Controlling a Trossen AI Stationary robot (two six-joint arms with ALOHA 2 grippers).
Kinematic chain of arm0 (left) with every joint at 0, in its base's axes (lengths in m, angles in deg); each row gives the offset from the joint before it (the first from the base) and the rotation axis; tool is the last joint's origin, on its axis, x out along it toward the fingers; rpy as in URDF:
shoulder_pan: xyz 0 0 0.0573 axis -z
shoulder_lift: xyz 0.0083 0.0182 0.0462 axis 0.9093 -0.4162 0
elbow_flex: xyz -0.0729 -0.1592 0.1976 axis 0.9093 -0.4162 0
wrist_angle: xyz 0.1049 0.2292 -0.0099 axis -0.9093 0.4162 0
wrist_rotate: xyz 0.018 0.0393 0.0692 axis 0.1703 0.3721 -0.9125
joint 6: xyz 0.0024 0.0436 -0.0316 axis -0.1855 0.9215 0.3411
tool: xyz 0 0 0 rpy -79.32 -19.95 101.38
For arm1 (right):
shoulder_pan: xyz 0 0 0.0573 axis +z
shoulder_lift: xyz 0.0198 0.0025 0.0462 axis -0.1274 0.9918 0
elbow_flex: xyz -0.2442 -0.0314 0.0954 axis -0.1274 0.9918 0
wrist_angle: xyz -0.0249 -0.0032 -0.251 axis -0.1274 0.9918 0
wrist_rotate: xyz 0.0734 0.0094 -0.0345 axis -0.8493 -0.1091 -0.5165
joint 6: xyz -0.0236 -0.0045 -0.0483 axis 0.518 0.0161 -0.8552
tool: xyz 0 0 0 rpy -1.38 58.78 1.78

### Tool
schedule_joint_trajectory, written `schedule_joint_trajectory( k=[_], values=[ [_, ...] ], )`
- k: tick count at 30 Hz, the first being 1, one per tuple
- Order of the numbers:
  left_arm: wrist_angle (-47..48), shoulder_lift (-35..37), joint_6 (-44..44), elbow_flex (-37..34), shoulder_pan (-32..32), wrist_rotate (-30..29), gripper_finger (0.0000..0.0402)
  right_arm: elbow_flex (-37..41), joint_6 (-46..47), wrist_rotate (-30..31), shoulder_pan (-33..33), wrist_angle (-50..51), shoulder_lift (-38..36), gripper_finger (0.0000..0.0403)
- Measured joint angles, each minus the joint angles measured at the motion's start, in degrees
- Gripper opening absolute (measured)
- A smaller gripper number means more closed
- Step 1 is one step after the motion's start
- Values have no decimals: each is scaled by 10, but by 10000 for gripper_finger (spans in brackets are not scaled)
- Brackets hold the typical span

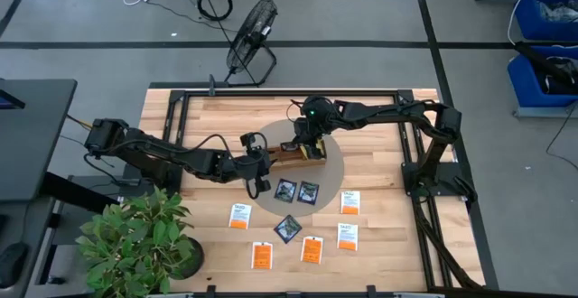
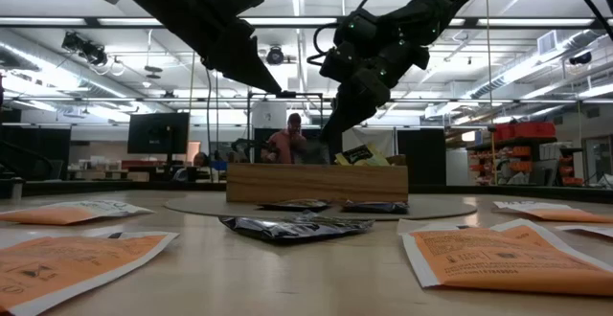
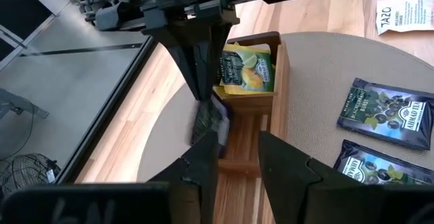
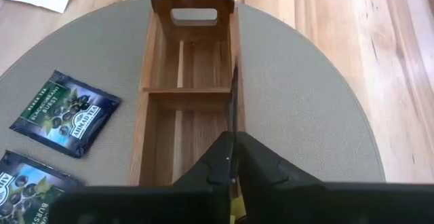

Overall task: Pick & Place Tea
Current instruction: Put the violet tea bag into the middle section of the wooden organizer

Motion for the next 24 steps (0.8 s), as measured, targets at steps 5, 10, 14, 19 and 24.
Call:
schedule_joint_trajectory(
  k=[5, 10, 14, 19, 24],
  values=[
    [0, 0, -2, 0, 0, 0, 110, 0, 1, 22, 0, 1, 0, 60],
    [-4, 0, -3, 0, 0, 0, 110, 0, -5, 34, 0, 0, -1, 91],
    [-4, 0, -3, 0, 0, 0, 110, -25, -29, 90, 7, 44, -13, 112],
    [-5, 0, -3, 0, -5, 0, 110, -114, -26, 141, 27, 196, -36, 127],
    [-5, 0, -3, 0, -4, 0, 110, -139, 62, 124, 70, 325, -57, 130]
  ],
)
